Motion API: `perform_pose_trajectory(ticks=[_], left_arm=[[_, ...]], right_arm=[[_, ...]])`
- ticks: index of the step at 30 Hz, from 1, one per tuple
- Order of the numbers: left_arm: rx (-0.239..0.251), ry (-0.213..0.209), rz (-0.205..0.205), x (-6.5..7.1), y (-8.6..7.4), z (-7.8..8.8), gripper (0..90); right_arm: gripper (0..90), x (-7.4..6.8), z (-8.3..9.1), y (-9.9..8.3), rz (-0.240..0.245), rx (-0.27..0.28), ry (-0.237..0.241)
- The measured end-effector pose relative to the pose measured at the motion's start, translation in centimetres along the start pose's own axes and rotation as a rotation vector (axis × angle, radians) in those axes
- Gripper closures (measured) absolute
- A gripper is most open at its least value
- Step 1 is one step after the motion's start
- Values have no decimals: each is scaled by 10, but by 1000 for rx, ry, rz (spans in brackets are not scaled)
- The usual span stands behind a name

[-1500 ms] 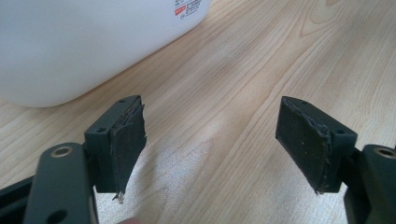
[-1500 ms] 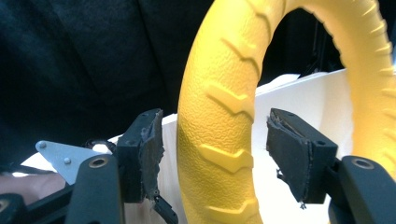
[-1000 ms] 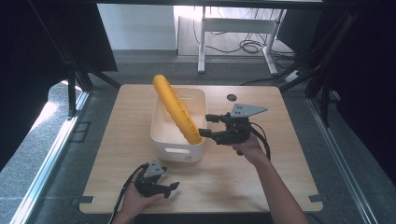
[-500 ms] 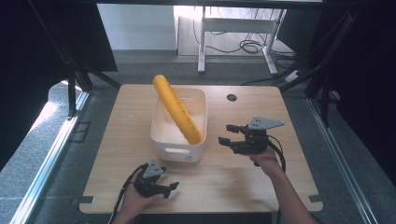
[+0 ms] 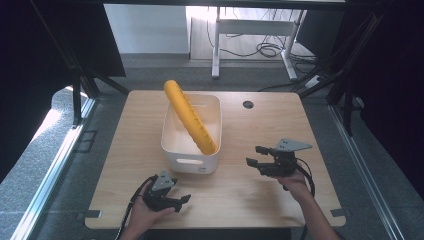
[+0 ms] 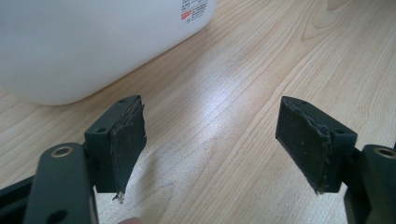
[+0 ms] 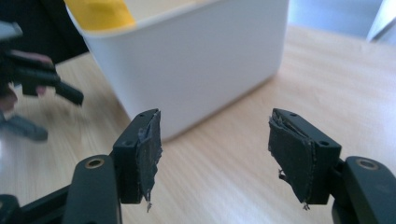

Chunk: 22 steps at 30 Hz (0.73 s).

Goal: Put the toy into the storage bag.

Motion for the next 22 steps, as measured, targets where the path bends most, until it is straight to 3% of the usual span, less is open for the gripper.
perform_pose_trajectory(ticks=[10,22], left_arm=[[-6,1,-2,-1,-1,-2,243],[-4,3,-2,-2,-1,-1,243]], right_arm=[[352,5,5,-20,-21,-37,-42],[352,5,2,-24,-22,-51,-43]])
Point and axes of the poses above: each handheld gripper's, and its own axes: z roughly backward along the jaws, y roughly out of its top, x roughly to its right, the point moved 3 cm from there along -z, roughly forward along the jaws, and after that the axes turned 14 degrees about z, right-handed, at the moved point
